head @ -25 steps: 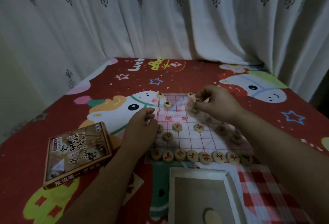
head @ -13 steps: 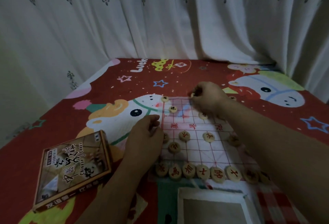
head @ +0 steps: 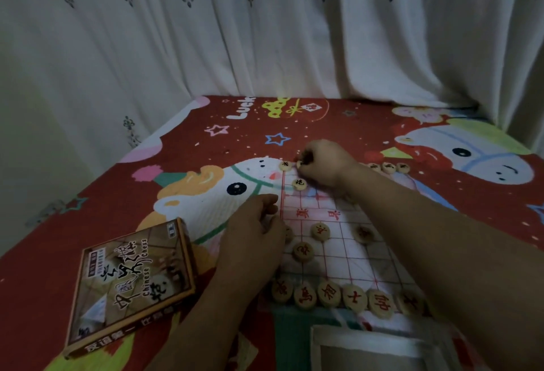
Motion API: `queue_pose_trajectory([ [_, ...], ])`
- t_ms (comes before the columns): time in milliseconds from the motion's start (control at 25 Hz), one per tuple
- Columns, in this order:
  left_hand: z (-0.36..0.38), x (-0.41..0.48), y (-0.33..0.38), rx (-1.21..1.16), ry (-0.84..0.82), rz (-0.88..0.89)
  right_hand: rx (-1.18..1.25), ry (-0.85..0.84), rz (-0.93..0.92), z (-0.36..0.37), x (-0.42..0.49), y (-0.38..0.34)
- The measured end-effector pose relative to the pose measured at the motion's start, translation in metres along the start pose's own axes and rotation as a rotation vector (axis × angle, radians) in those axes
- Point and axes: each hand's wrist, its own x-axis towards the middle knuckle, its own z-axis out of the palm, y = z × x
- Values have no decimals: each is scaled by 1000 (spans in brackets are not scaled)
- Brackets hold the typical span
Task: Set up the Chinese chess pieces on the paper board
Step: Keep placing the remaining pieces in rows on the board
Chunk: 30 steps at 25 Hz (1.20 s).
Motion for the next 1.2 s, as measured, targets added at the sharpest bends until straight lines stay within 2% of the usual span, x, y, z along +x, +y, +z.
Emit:
queue_pose_trajectory([
  [760, 0, 2, -3, 0, -2, 13, -102, 26, 79, -12, -10, 11],
  [960, -2, 2, -1, -2, 8, 14, 17, 129, 74, -27, -29, 20],
  [1200, -2, 3, 0, 37, 13, 42, 24, 223, -38, -45, -97, 19],
])
